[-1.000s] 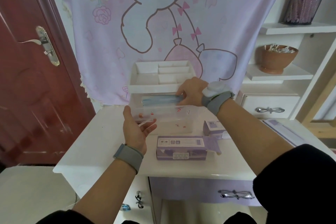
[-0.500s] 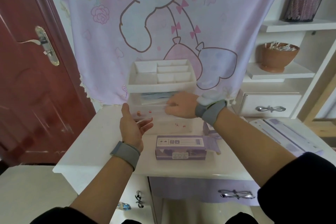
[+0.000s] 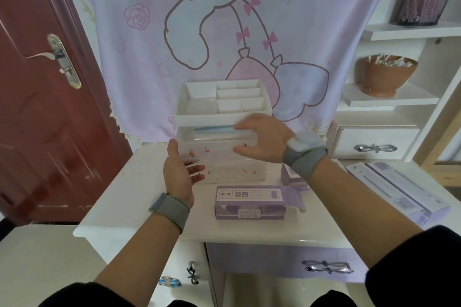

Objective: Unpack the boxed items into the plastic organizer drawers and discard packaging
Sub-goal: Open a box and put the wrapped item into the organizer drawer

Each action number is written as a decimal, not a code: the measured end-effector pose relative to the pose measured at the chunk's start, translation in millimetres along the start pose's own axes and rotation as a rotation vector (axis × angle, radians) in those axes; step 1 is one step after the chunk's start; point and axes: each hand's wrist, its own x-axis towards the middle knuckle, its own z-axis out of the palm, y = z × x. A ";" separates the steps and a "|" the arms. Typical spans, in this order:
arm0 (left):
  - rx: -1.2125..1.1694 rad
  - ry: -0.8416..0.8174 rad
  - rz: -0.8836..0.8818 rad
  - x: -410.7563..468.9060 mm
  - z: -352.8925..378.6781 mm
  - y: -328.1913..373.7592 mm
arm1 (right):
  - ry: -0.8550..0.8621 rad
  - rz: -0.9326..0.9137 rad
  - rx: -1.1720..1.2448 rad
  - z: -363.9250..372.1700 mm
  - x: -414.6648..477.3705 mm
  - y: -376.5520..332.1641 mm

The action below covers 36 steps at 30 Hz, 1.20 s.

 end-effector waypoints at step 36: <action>0.160 0.093 0.068 61.8 20.6 -6.9 | 0.153 0.644 0.576 67.7 -12.2 48.4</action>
